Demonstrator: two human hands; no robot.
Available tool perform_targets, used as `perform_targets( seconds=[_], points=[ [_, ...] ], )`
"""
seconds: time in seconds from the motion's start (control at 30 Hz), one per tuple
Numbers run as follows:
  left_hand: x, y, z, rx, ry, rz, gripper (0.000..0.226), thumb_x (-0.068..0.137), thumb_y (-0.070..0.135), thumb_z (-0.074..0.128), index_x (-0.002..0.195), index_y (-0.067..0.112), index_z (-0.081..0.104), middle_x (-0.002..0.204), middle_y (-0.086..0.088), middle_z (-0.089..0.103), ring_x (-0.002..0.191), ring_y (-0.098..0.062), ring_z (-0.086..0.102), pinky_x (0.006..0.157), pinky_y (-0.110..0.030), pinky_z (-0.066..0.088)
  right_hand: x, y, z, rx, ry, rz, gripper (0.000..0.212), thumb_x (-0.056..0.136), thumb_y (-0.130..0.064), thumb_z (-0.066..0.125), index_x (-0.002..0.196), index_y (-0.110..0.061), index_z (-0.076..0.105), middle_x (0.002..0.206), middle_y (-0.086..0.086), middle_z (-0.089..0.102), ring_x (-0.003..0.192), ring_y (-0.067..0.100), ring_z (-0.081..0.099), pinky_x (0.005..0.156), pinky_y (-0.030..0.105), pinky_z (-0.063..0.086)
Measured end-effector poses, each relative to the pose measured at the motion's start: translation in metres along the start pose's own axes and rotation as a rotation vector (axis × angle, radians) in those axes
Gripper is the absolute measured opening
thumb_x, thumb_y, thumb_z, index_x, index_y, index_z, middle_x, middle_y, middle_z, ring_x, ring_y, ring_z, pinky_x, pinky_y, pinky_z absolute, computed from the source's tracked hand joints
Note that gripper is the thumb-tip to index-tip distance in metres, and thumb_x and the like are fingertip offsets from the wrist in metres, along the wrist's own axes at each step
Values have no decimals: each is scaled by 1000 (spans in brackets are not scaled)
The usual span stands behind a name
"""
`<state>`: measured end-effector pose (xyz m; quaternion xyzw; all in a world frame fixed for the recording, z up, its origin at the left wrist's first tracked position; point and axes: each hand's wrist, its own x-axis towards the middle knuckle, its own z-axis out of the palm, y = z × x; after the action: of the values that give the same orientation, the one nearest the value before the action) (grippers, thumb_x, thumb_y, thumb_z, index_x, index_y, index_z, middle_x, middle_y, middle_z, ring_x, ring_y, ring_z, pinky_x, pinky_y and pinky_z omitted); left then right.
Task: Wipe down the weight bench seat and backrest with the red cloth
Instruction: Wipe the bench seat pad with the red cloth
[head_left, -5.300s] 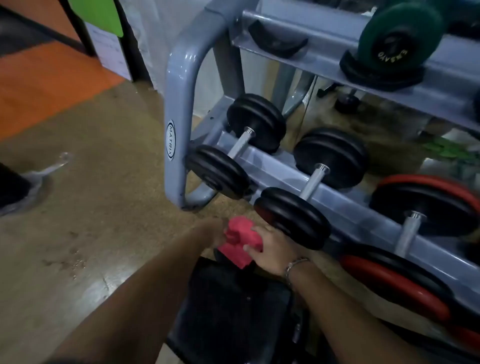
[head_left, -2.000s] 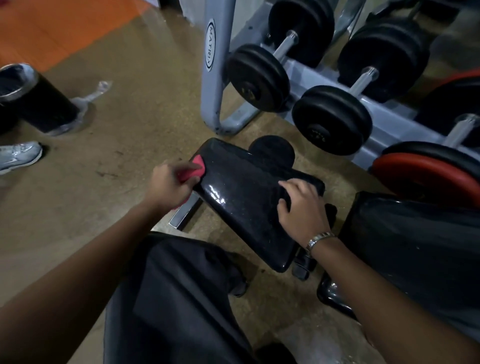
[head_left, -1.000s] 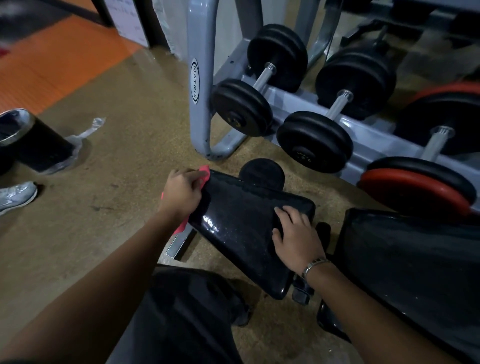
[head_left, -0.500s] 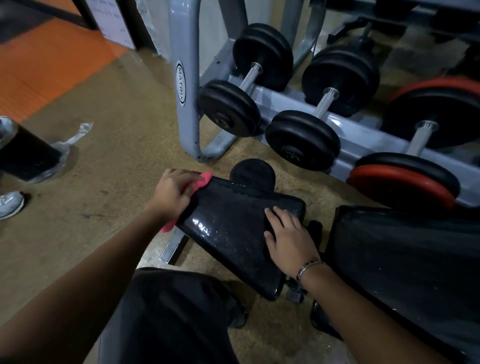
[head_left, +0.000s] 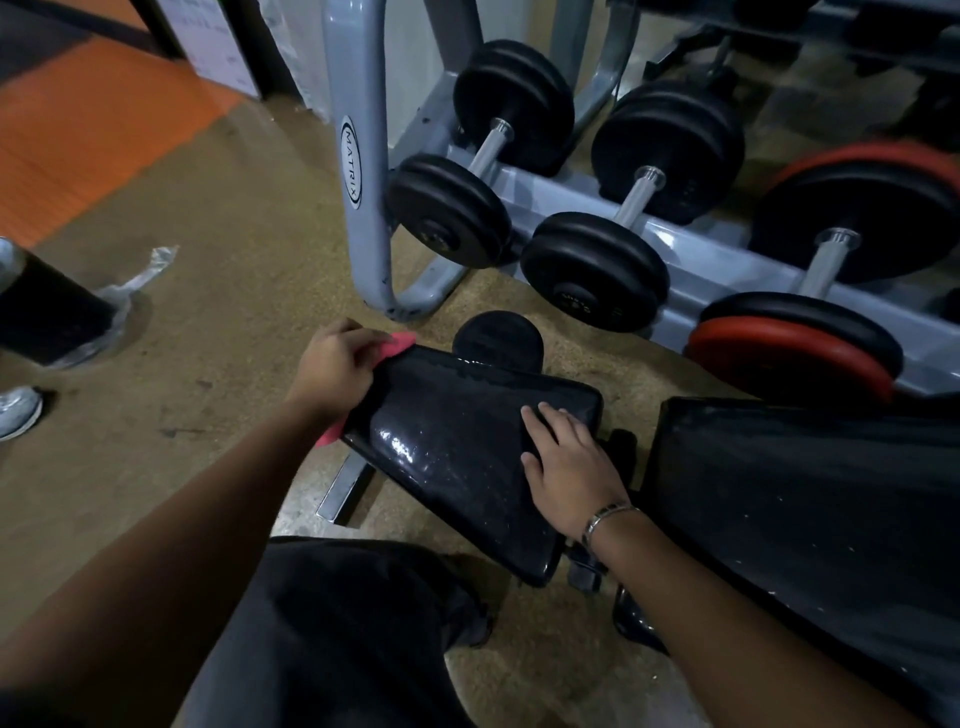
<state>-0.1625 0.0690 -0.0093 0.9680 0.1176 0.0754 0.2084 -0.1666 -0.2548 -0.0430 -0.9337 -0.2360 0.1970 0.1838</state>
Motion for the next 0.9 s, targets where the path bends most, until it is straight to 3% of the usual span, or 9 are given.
perform_targets(
  seconds=[0.2,0.3,0.43,0.6,0.7,0.8,0.9],
  points=[
    [-39,5,2,27,-44,191,34,95,18,56,121,30,74,114,1,63,102,-27,56,93,-33,40,-1,3,1,11,-3,-2,58,108,-39,32,162,-31,10,170,-9,9,157,17,4,125,43,25],
    [-39,-7,-8,13,-28,119,31,93,22,56,116,29,76,108,-1,63,101,-28,60,93,-37,47,1,3,1,16,-12,-2,58,108,-39,32,162,-31,9,170,-9,8,157,17,3,125,44,24],
    [-28,17,2,34,9,0,32,91,7,63,113,25,77,105,-7,63,98,-33,61,90,-36,47,0,1,3,20,-6,20,58,108,-39,32,161,-32,10,170,-9,7,157,16,3,126,43,22],
    [-65,8,-14,-11,-113,233,29,91,13,69,115,29,76,104,4,62,98,-16,60,87,-26,45,-1,3,3,18,-14,12,59,108,-40,31,162,-32,9,170,-10,7,157,16,3,126,42,22],
    [-60,8,-11,7,-63,156,32,89,8,70,113,28,77,105,3,64,98,-20,62,87,-31,49,-1,2,4,21,-1,9,59,108,-38,32,162,-30,10,170,-8,8,157,17,4,126,42,23],
    [-55,27,0,6,30,16,32,89,6,66,111,25,78,105,0,66,99,-25,61,86,-28,43,0,2,2,17,9,8,58,108,-38,32,162,-30,11,170,-7,9,157,17,4,125,42,24],
    [-73,21,-7,36,-99,207,27,92,14,66,115,26,76,105,5,64,98,-18,60,85,-24,41,-1,3,4,18,0,3,58,108,-38,32,162,-30,11,170,-8,9,157,16,3,125,42,24]
  ],
)
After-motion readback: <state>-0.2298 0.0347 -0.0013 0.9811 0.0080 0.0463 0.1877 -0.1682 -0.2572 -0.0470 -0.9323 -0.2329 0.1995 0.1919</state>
